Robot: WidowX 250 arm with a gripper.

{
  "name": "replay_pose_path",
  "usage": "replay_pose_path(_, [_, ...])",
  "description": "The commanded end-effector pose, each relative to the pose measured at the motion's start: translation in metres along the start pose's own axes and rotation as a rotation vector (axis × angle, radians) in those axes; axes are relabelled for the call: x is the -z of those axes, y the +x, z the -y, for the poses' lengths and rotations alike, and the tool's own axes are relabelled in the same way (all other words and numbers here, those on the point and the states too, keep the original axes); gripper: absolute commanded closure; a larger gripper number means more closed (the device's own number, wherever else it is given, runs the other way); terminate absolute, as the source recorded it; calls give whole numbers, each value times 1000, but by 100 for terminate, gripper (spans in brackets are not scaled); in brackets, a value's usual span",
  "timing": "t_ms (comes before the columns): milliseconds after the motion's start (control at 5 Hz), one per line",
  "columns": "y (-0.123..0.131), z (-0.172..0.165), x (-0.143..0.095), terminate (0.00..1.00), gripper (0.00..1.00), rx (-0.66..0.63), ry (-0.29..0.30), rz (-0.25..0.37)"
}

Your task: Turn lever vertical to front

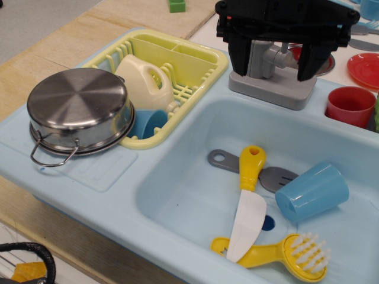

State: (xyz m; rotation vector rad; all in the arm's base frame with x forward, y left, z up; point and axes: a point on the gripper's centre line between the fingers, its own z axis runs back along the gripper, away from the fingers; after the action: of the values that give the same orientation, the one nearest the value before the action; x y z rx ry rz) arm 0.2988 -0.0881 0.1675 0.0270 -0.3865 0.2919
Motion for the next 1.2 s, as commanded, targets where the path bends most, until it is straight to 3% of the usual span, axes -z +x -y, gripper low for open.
replay_pose_path(0, [29, 5, -4, 0, 0, 33, -48, 74])
replay_pose_path(600, [43, 20, -1, 0, 0, 90, -66, 134])
replay_pose_path(800, [45, 23, -1, 0, 100, 86, -67, 143])
replay_pose_path(1000, [42, 21, -1, 0, 100, 70, -60, 139])
